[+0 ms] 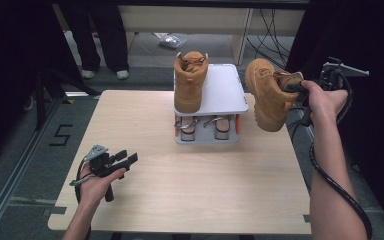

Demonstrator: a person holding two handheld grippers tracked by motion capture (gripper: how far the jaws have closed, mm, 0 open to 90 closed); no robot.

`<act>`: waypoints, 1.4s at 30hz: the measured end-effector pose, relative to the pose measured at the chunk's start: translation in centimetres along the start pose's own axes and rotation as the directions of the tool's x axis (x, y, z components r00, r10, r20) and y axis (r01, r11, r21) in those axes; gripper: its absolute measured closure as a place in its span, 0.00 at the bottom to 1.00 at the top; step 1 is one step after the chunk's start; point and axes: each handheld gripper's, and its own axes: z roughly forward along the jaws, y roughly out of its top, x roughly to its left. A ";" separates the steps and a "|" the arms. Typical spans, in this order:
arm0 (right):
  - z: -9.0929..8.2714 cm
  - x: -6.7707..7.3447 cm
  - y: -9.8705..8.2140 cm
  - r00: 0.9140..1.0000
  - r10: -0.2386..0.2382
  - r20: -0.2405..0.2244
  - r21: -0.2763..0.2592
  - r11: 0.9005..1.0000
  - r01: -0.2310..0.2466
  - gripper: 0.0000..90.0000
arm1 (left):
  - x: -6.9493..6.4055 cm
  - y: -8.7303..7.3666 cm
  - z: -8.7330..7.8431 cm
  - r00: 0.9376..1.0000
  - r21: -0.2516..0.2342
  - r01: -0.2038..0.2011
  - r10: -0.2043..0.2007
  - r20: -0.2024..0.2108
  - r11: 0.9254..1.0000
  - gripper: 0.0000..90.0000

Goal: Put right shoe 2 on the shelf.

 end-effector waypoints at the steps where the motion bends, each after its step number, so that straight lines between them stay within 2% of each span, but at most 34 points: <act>1: 0.1 0.1 0.0 1.000 -0.015 0.010 -0.003 1.000 0.015 0.92 | 0.0 0.0 0.0 1.000 -0.001 0.000 0.000 0.001 1.000 0.50; 2: 0.1 0.1 0.0 1.000 -0.026 0.007 -0.009 1.000 0.026 0.92 | 0.0 0.0 0.0 1.000 -0.001 0.002 -0.002 -0.001 1.000 0.50; 3: 0.2 0.3 0.1 1.000 -0.004 -0.005 -0.002 1.000 0.004 0.92 | 0.0 0.0 0.0 1.000 0.000 0.001 -0.001 -0.001 1.000 0.50; 12: 0.6 1.4 0.2 1.000 -0.023 -0.011 -0.006 1.000 0.023 0.92 | 0.1 0.0 -0.1 1.000 -0.002 0.004 -0.004 0.000 1.000 0.50; 13: 0.7 1.5 0.2 1.000 -0.009 -0.017 -0.002 1.000 0.009 0.92 | 0.1 0.0 -0.1 1.000 -0.002 0.005 -0.005 0.000 1.000 0.50; 15: 0.9 1.6 0.2 0.999 -0.034 -0.012 -0.012 0.999 0.034 0.92 | 0.1 0.1 -0.1 1.000 -0.001 0.005 -0.005 -0.001 1.000 0.50; 16: 1.0 1.9 0.2 1.000 -0.011 -0.018 -0.005 1.000 0.011 0.92 | 0.2 0.1 -0.1 1.000 -0.001 0.004 -0.004 -0.001 1.000 0.50; 17: 1.2 1.9 0.2 0.999 -0.036 -0.006 -0.012 0.999 0.036 0.92 | 0.2 0.1 -0.2 1.000 -0.001 0.003 -0.003 -0.001 1.000 0.50; 18: 1.3 2.2 0.2 1.000 -0.015 -0.020 0.001 1.000 0.015 0.92 | 0.2 0.1 -0.2 1.000 -0.002 0.004 -0.004 -0.001 1.000 0.50; 19: 1.3 2.2 0.2 0.999 -0.032 -0.010 -0.005 0.999 0.032 0.92 | 0.2 0.0 -0.2 1.000 -0.004 0.006 -0.006 -0.002 1.000 0.50; 20: 1.5 2.4 0.2 1.000 -0.018 -0.019 0.000 1.000 0.018 0.91 | 0.2 0.0 -0.2 1.000 -0.003 0.006 -0.006 -0.003 1.000 0.50; 25: 1.8 3.2 0.3 0.999 -0.025 -0.022 -0.006 1.000 0.025 0.91 | 0.3 0.0 -0.2 1.000 -0.003 0.006 -0.006 -0.003 1.000 0.50; 26: 1.9 3.3 0.3 0.999 -0.051 -0.014 -0.009 0.999 0.051 0.91 | 0.3 0.0 -0.2 1.000 -0.002 0.004 -0.005 -0.002 1.000 0.50; 27: 2.0 3.6 0.3 0.999 -0.033 -0.024 -0.007 0.999 0.033 0.91 | 0.3 0.0 -0.2 1.000 -0.002 0.005 -0.005 -0.002 1.000 0.50; 28: 2.1 3.6 0.3 0.998 -0.062 -0.023 -0.016 0.998 0.061 0.91 | 0.3 0.0 -0.2 1.000 -0.003 0.006 -0.006 -0.002 1.000 0.50; 29: 2.1 4.0 0.2 0.999 -0.030 -0.024 -0.006 1.000 0.030 0.91 | 0.3 0.0 -0.2 1.000 -0.002 0.006 -0.006 -0.002 1.000 0.50; 31: 2.4 4.2 0.2 0.998 -0.050 -0.024 -0.007 0.999 0.050 0.91 | 0.3 0.0 -0.2 1.000 -0.003 0.006 -0.006 -0.001 1.000 0.50; 32: 2.5 4.4 0.2 0.999 -0.036 -0.036 -0.001 0.999 0.036 0.91 | 0.3 0.0 -0.2 1.000 -0.002 0.006 -0.006 -0.003 1.000 0.50; 34: 2.8 4.8 0.1 0.999 -0.040 -0.036 0.001 0.999 0.040 0.91 | 0.3 0.0 -0.2 1.000 -0.002 0.007 -0.007 -0.004 1.000 0.50; 35: 2.9 4.8 0.1 0.997 -0.063 -0.038 -0.003 0.998 0.063 0.91 | 0.3 0.0 -0.2 1.000 -0.002 0.007 -0.007 -0.005 1.000 0.50; 36: 3.0 5.1 0.1 0.998 -0.039 -0.042 0.006 0.999 0.039 0.91 | 0.3 0.0 -0.2 1.000 -0.001 0.007 -0.007 -0.003 1.000 0.50; 38: 3.4 5.4 0.1 0.997 -0.063 -0.038 0.006 0.998 0.063 0.91 | 0.4 -0.1 -0.1 1.000 -0.004 0.006 -0.006 0.005 1.000 0.50; 39: 3.4 5.7 0.0 0.999 -0.034 -0.041 0.018 0.999 0.035 0.91 | 0.3 -0.1 -0.1 1.000 0.001 0.005 -0.005 0.000 1.000 0.50; 42: 4.0 6.1 0.0 0.998 -0.053 -0.042 0.013 0.998 0.053 0.91 | 0.4 -0.1 -0.1 1.000 -0.004 0.007 -0.007 0.008 1.000 0.50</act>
